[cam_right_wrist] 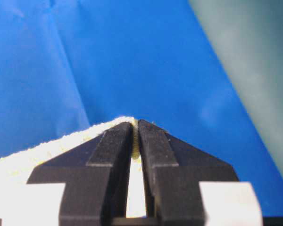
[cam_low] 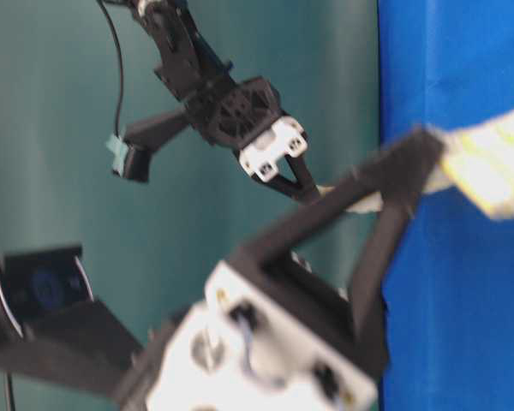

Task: Fold the yellow towel.
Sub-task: 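Lay the strip down lengthwise and open both grippers, then move both grippers to the far end corners of the strip and grasp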

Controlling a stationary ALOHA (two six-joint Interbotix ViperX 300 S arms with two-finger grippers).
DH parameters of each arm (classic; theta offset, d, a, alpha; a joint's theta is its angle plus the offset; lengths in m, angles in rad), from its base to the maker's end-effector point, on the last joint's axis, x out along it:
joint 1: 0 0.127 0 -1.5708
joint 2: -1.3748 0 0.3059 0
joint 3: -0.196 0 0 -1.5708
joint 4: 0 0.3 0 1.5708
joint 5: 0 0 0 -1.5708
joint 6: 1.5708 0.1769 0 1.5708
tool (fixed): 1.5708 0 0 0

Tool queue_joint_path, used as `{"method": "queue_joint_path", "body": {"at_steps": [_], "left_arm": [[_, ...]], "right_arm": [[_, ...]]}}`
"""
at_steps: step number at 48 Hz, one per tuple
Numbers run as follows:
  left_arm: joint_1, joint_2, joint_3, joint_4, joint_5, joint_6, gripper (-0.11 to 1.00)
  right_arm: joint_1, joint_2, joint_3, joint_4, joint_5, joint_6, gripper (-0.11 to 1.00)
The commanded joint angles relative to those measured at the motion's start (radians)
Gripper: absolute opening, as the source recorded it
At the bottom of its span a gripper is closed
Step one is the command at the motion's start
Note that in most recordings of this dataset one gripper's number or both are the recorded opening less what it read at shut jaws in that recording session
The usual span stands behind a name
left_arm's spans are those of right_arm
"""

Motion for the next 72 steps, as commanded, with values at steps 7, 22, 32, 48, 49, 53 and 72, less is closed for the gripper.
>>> {"method": "queue_joint_path", "body": {"at_steps": [7,22,32,48,49,53,72], "left_arm": [[-0.035,-0.071,0.078,-0.002,-0.017,-0.008,0.0],[-0.017,-0.037,0.155,-0.002,-0.11,-0.008,0.0],[-0.009,-0.018,0.16,-0.002,-0.115,-0.008,0.0],[-0.005,-0.021,0.16,-0.002,-0.104,-0.006,0.15],[-0.006,-0.023,0.16,-0.002,-0.103,-0.006,0.2],[-0.005,-0.038,0.161,-0.002,-0.075,-0.006,0.4],[0.069,-0.299,0.267,0.003,0.117,0.005,0.65]], "right_arm": [[0.012,0.051,-0.064,-0.002,-0.006,0.0,0.05],[0.028,0.106,-0.067,-0.002,-0.041,-0.006,0.05],[0.037,0.129,-0.069,-0.002,-0.067,-0.006,0.05],[0.049,0.132,-0.069,-0.014,-0.064,-0.009,0.36],[0.051,0.132,-0.069,-0.017,-0.064,-0.008,0.45],[0.051,0.124,-0.066,-0.018,-0.063,-0.008,0.68],[0.021,-0.123,0.1,-0.014,-0.06,0.003,0.76]]}}
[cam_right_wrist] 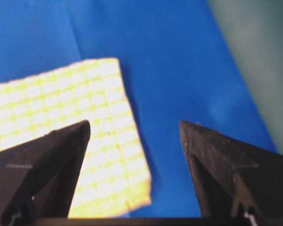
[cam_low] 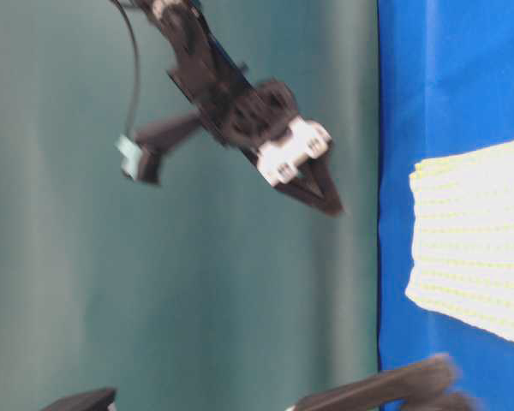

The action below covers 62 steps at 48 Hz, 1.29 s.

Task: Fold the yellow towel.
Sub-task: 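Move both grippers to the far end corners of the strip and grasp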

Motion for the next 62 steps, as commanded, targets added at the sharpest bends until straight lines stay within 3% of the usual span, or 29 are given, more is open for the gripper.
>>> {"method": "queue_joint_path", "body": {"at_steps": [1,12,18,25,42,50,62], "left_arm": [[0.055,-0.067,0.021,0.005,0.0,0.003,0.66],[0.241,-0.121,0.074,0.009,-0.025,0.044,0.66],[0.287,-0.127,0.084,0.009,-0.055,0.103,0.69],[0.31,-0.118,0.1,0.009,-0.091,0.126,0.73],[0.426,-0.066,0.115,0.009,-0.222,0.146,0.82],[0.518,0.028,0.103,0.009,-0.314,0.196,0.89],[0.626,0.215,0.054,0.009,-0.403,0.233,0.89]], "right_arm": [[-0.002,-0.087,0.035,0.006,-0.011,0.005,0.76],[-0.002,-0.193,0.166,0.054,-0.041,0.026,0.76],[0.014,-0.241,0.227,0.074,-0.055,0.04,0.76],[0.029,-0.265,0.272,0.077,-0.067,0.052,0.76],[0.014,-0.181,0.192,0.08,-0.069,0.052,0.82],[-0.009,-0.08,0.137,0.08,-0.072,0.052,0.82],[-0.037,0.063,0.087,0.107,-0.115,0.052,0.82]]}}
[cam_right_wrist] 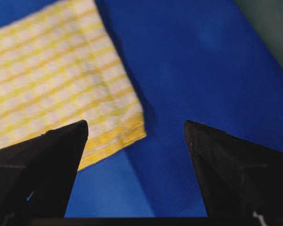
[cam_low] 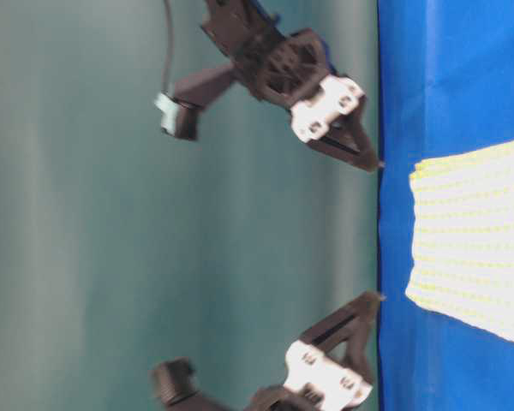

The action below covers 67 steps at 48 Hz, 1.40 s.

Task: Fold the yellow towel.
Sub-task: 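Move both grippers to the far end corners of the strip and grasp, then fold the far end of the strip toward the near end with both grippers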

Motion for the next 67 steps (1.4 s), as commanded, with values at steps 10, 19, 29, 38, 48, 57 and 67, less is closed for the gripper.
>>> {"method": "queue_joint_path", "body": {"at_steps": [10,19,29,38,48,57,67], "left_arm": [[0.074,0.16,-0.074,0.002,-0.081,0.002,0.89],[0.103,0.236,-0.103,0.002,-0.13,0.002,0.89],[0.107,0.287,-0.13,-0.002,-0.132,0.002,0.86],[0.106,0.293,-0.14,-0.002,-0.133,0.003,0.52],[0.101,0.299,-0.161,0.0,-0.143,0.028,0.03],[0.107,0.305,-0.202,-0.002,-0.146,0.035,0.04],[0.12,0.307,-0.218,-0.002,-0.141,0.048,0.04]], "right_arm": [[-0.003,0.11,-0.064,0.034,-0.034,0.006,0.82],[-0.003,0.158,-0.083,0.049,-0.057,0.018,0.82],[-0.005,0.178,-0.091,0.075,-0.057,0.021,0.82],[0.0,0.178,-0.089,0.087,-0.061,0.02,0.69],[0.014,0.178,-0.083,0.089,-0.083,0.02,0.11],[0.012,0.175,-0.075,0.095,-0.115,0.02,0.04],[0.002,0.163,-0.066,0.106,-0.135,0.02,0.04]]}}
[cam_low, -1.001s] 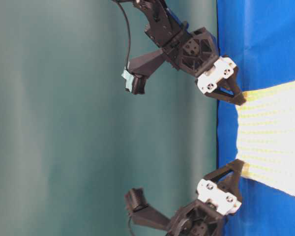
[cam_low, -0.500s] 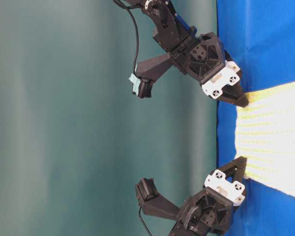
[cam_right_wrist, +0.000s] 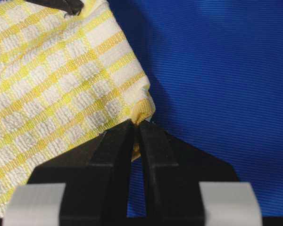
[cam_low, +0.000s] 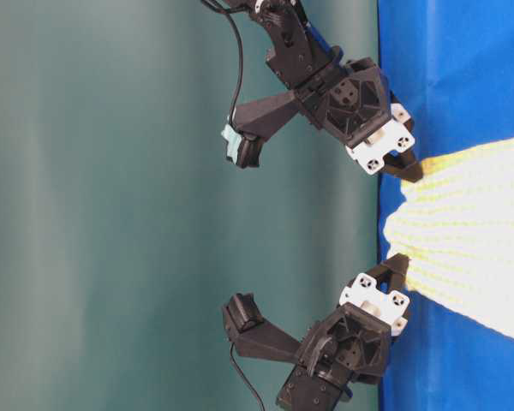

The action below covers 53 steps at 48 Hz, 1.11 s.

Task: Fold the yellow towel.
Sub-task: 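Fold the far end of the strip toward the near end with both grippers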

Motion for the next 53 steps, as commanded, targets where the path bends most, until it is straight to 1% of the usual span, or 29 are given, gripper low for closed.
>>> {"method": "queue_joint_path", "body": {"at_steps": [1,17,30,42,53], "left_arm": [[0.006,-0.017,-0.017,0.0,-0.005,0.003,0.04],[-0.002,-0.048,0.003,-0.002,0.003,-0.008,0.04],[-0.015,-0.112,0.034,-0.002,0.018,-0.008,0.04],[-0.066,-0.19,0.061,-0.002,0.049,-0.006,0.04],[-0.121,-0.241,0.097,-0.002,0.064,-0.008,0.04]], "right_arm": [[-0.006,-0.031,-0.003,0.003,-0.014,0.0,0.04],[-0.012,-0.074,0.009,0.003,-0.015,-0.008,0.04],[-0.009,-0.144,0.052,0.003,-0.017,-0.008,0.04],[0.021,-0.206,0.092,0.002,-0.037,-0.008,0.04],[0.072,-0.256,0.126,0.003,-0.038,-0.008,0.04]]}}
